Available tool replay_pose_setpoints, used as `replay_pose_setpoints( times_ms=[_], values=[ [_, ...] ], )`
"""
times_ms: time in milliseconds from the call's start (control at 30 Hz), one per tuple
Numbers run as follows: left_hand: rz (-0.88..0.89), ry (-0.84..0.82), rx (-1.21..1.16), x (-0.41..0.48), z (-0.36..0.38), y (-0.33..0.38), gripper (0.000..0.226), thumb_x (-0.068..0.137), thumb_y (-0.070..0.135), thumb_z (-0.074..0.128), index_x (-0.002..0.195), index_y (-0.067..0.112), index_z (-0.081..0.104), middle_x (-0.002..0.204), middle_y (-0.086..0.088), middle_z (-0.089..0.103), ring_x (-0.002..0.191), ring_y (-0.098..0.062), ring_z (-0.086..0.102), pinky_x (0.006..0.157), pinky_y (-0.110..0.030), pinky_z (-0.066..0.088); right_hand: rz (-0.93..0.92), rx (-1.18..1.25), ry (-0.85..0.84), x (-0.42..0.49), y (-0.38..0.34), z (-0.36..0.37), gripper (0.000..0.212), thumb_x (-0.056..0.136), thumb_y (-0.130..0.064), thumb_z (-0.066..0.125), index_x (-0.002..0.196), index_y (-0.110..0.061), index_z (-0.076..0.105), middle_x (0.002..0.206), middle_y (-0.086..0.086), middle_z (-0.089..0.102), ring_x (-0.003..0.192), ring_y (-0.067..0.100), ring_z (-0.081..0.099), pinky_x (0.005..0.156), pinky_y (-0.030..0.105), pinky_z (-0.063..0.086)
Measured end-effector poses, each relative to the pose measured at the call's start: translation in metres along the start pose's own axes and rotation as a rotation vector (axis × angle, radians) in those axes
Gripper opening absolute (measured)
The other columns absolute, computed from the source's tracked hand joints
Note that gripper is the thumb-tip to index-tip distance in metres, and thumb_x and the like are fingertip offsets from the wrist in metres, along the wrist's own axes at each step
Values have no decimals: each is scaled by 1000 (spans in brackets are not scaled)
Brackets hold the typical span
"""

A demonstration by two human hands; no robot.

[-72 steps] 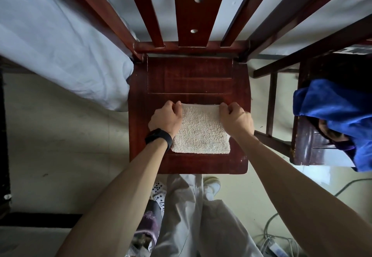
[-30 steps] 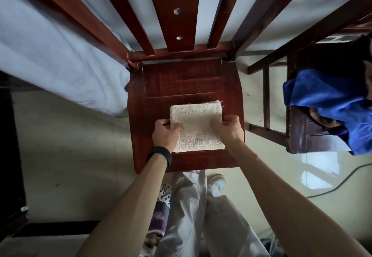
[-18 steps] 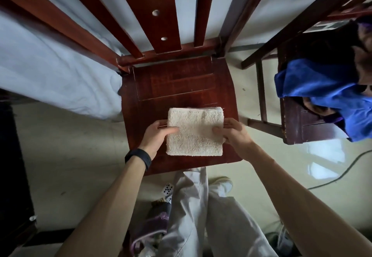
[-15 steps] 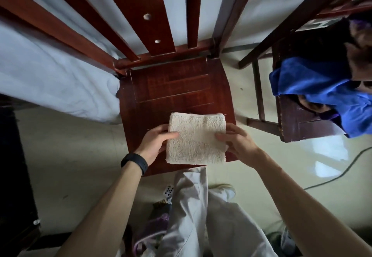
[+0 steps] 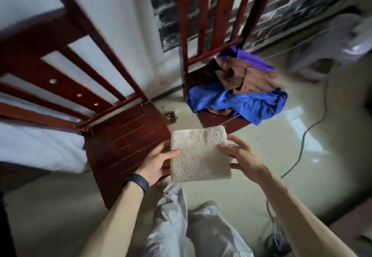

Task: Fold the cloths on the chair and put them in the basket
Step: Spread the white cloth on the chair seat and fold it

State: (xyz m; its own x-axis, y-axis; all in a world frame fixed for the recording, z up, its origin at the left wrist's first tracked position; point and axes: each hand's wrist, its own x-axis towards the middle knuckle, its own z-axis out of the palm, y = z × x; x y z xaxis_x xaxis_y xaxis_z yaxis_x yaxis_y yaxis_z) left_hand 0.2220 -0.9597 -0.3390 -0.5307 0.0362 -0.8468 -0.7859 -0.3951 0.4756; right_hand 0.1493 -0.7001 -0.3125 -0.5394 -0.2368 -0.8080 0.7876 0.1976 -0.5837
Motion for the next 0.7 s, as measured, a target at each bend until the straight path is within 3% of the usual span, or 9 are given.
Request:
replay_pose_setpoints(
  times_ms=[100,200,267,400,533,700],
  values=[
    [28,-69,58,-29,84,24,44,81,7,72,120,25,64,111,-12,72,91,-25,65,78,-36,47,-87,37,123,-68,-26,-58,12,90,-26,70,98,-36,71,80,-2,62,76,12,61,70,35,52],
    [65,-167,198,-63,177,48,44,81,9,72,121,24,62,105,-7,74,83,-22,69,71,-33,52,-177,114,249,-141,-44,-120,12,92,-24,68,98,-33,71,78,1,59,70,12,58,60,30,53],
    [81,-245,275,-81,238,65,44,81,9,73,122,23,63,112,-10,72,95,-27,68,79,-40,51,-241,179,343,-189,-53,-159,13,92,-22,68,100,-32,71,81,4,60,73,15,61,63,35,55],
    [140,-390,438,-111,356,91,40,83,6,71,117,26,64,108,-9,74,96,-30,68,88,-49,50,-361,279,515,-276,-58,-225,18,92,-21,68,105,-33,70,90,13,63,80,20,68,70,44,59],
    [222,-543,598,-135,469,107,38,84,6,71,113,28,62,98,-1,75,85,-21,70,68,-37,55,-470,393,685,-342,-59,-285,21,93,-18,67,110,-31,68,88,12,65,76,15,70,63,38,58],
    [259,-729,755,-147,585,123,39,85,12,70,119,28,63,107,0,72,92,-19,67,68,-33,52,-552,524,852,-388,-71,-348,26,91,-14,67,111,-30,70,87,9,66,67,7,66,49,24,50]
  ],
)
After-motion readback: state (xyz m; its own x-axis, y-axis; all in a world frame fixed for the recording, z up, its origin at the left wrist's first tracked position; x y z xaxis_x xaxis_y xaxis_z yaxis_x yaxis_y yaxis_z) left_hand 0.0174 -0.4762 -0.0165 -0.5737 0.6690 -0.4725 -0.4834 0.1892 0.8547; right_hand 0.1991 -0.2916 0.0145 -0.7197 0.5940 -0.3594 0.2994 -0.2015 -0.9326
